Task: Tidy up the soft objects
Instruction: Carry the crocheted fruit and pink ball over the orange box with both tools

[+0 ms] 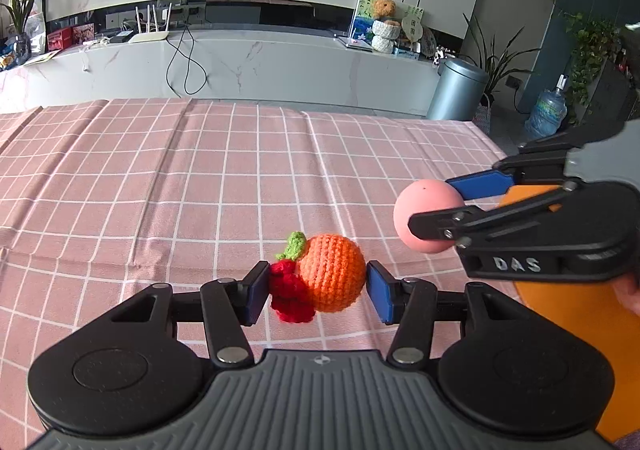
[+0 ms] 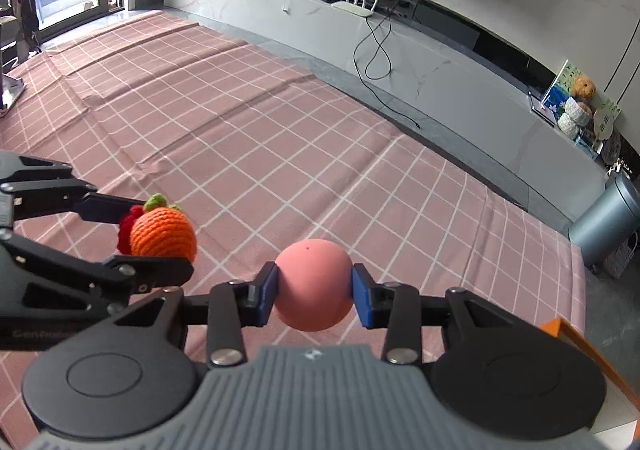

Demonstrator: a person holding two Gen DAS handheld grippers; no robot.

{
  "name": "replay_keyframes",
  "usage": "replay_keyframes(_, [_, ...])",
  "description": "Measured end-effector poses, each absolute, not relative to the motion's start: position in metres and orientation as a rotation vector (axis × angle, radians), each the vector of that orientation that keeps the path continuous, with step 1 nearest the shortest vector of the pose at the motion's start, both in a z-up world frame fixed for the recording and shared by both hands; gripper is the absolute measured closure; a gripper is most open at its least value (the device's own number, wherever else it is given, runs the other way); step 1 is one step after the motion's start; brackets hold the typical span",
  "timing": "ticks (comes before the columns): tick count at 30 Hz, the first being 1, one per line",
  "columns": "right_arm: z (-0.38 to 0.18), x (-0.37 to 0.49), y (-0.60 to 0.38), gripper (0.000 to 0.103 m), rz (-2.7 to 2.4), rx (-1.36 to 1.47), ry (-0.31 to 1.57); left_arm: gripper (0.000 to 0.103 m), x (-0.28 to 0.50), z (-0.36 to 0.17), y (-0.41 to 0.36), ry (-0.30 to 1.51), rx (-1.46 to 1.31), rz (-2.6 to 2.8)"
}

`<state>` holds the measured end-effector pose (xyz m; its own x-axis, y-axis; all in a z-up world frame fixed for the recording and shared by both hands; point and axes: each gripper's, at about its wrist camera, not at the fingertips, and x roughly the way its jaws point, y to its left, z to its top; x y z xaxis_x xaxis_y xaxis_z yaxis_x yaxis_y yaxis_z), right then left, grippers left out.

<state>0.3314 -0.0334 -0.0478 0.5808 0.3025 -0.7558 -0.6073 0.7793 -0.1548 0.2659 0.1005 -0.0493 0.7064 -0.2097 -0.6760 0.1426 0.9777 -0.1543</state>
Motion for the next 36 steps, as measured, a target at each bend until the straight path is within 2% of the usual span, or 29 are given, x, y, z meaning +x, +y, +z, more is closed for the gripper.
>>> replay_keyframes(18, [0.039, 0.22, -0.168, 0.064, 0.436, -0.285, 0.647, 0.044, 0.217, 0.027, 0.023, 0.616, -0.024, -0.37])
replay_keyframes(24, [0.039, 0.215, -0.218, 0.063, 0.334, -0.261, 0.668, 0.044, 0.222, 0.036, -0.029, 0.582, 0.069, -0.481])
replay_keyframes(36, [0.003, 0.253, -0.273, 0.063, 0.183, -0.266, 0.736, 0.044, 0.261, 0.01, -0.124, 0.62, 0.273, -0.661])
